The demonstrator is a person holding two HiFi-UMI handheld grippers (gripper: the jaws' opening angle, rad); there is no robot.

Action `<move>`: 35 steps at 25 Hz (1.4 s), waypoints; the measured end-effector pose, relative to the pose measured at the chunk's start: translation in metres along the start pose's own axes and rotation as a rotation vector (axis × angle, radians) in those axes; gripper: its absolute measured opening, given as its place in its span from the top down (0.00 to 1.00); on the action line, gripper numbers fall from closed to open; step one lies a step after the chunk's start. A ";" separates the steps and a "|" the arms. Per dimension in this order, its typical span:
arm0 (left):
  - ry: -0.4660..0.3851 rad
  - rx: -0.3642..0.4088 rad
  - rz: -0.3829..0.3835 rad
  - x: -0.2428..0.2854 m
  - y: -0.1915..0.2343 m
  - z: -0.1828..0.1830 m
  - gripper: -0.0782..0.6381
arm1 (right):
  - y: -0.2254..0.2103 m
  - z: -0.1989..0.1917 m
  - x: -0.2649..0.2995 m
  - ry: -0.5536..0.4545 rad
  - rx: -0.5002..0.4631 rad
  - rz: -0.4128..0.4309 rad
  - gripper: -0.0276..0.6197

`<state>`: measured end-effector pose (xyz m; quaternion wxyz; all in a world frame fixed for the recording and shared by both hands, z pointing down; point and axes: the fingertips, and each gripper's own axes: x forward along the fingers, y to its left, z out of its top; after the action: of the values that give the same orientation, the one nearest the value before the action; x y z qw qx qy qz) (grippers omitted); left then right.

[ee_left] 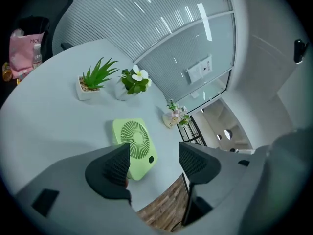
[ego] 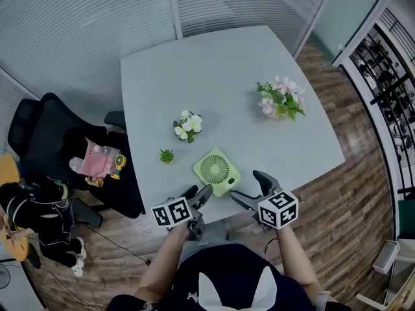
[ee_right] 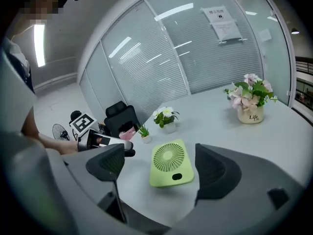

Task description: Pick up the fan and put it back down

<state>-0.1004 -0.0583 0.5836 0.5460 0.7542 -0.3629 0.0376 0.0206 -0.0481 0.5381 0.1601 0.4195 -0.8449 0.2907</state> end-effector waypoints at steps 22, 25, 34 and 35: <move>0.116 -0.170 -0.001 0.056 0.057 -0.004 0.47 | -0.072 -0.072 0.094 0.277 0.217 0.070 0.31; 0.134 -0.181 -0.011 0.062 0.060 -0.007 0.47 | -0.074 -0.078 0.098 0.299 0.239 0.087 0.34; 0.192 -0.185 -0.014 0.073 0.063 -0.018 0.47 | -0.071 -0.092 0.101 0.330 0.300 0.133 0.47; 0.202 -0.185 -0.015 0.075 0.063 -0.020 0.47 | -0.070 -0.093 0.101 0.329 0.303 0.134 0.48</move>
<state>-0.0755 -0.0876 0.6755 0.6472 0.6957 -0.3023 0.0757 0.0189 -0.0855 0.6876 0.2112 0.3286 -0.7801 0.4887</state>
